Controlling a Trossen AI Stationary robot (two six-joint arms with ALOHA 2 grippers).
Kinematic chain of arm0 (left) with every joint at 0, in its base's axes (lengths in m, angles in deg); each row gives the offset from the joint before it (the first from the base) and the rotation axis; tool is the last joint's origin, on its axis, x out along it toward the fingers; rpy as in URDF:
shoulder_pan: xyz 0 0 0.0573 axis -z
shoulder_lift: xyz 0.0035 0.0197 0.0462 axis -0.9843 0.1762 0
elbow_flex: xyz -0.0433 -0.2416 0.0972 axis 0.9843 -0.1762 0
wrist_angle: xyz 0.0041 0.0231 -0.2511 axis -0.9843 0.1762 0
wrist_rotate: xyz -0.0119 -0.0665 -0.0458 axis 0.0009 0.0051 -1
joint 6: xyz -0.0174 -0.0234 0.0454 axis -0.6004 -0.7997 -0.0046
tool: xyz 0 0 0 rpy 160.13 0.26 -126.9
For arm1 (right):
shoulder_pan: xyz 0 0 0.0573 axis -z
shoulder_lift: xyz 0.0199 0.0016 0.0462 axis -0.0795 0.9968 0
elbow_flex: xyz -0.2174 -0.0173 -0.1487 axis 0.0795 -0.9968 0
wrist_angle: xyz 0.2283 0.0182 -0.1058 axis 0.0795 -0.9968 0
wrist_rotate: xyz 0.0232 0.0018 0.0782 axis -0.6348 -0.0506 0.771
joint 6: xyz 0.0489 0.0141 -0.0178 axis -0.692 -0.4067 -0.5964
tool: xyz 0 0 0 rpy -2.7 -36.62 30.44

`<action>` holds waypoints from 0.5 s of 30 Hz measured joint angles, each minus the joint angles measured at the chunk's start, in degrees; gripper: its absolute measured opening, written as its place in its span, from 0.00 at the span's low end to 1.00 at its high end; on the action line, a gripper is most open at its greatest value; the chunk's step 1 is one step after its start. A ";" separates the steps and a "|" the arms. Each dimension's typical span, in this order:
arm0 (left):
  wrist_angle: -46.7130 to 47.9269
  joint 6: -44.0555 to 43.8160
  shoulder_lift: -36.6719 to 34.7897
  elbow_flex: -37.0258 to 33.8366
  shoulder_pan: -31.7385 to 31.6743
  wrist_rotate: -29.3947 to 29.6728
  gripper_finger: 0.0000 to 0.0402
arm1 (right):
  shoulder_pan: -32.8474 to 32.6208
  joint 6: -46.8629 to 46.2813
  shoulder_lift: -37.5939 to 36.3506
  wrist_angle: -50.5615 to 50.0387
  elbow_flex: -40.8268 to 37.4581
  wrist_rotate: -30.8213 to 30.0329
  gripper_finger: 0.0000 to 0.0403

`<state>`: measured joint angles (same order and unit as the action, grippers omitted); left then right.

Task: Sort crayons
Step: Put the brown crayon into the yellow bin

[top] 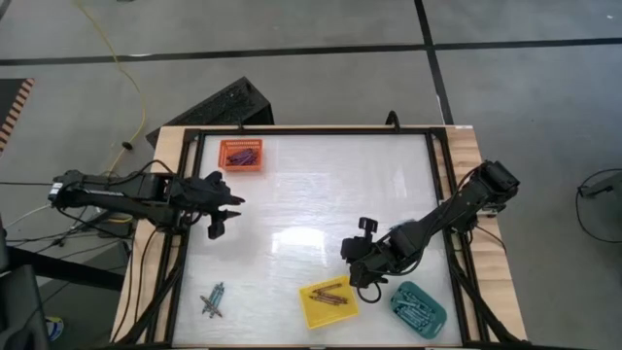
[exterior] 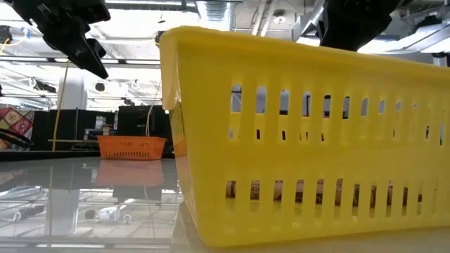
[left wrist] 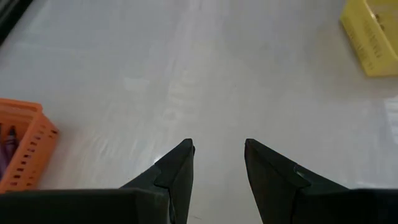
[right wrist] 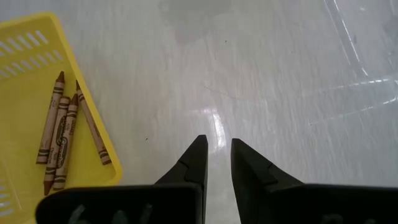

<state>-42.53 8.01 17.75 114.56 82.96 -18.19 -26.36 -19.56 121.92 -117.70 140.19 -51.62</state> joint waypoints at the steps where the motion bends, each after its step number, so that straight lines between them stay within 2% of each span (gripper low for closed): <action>1: -0.02 0.00 0.00 0.00 0.00 0.63 0.33 | 0.00 0.00 0.00 0.00 0.00 0.00 0.16; 5: -1.31 0.01 0.00 0.00 -0.02 2.78 0.33 | 0.00 0.00 0.00 0.01 0.00 0.00 0.16; 15: -3.33 -1.53 1.79 0.00 0.00 1.81 0.33 | 0.00 0.00 0.00 0.01 0.00 0.00 0.16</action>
<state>-45.86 6.48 19.54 114.56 82.96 -16.38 -26.36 -19.56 121.92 -117.68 140.19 -51.62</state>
